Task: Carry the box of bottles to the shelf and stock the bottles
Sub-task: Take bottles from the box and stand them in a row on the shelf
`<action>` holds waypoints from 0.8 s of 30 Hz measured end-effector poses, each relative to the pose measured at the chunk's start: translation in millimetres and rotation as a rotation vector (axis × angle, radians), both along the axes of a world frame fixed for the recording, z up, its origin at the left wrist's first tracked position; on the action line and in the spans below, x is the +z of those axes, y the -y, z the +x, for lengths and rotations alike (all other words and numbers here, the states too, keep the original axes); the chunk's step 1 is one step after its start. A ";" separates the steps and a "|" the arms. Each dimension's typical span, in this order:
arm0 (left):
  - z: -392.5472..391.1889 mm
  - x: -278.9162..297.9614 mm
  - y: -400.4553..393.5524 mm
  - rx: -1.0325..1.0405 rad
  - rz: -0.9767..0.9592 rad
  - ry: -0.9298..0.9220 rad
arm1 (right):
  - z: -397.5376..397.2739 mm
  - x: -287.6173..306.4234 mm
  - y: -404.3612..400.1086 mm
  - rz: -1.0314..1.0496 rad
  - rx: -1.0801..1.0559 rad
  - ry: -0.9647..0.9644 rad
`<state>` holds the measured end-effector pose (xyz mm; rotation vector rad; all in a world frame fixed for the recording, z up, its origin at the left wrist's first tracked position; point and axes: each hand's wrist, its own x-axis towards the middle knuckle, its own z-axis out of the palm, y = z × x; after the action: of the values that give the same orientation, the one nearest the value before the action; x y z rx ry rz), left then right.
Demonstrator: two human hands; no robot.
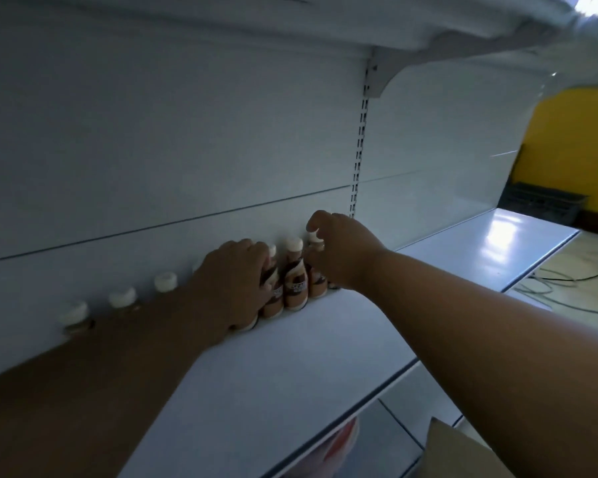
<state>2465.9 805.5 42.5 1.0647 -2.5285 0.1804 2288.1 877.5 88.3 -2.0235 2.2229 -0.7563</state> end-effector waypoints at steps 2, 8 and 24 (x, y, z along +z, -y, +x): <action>30.8 -0.5 -13.6 0.033 0.019 0.028 | 30.2 -1.2 -5.7 0.006 0.026 -0.032; 116.9 5.3 -45.4 0.131 0.039 0.059 | 117.0 -13.9 -14.8 0.001 0.181 -0.033; 184.8 -10.9 20.2 0.228 -0.048 0.065 | 187.7 -49.7 49.0 -0.009 0.296 -0.180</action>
<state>2650.7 785.3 31.6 1.3467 -2.4404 0.3419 2475.8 828.6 38.6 -2.4364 1.9327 -0.5762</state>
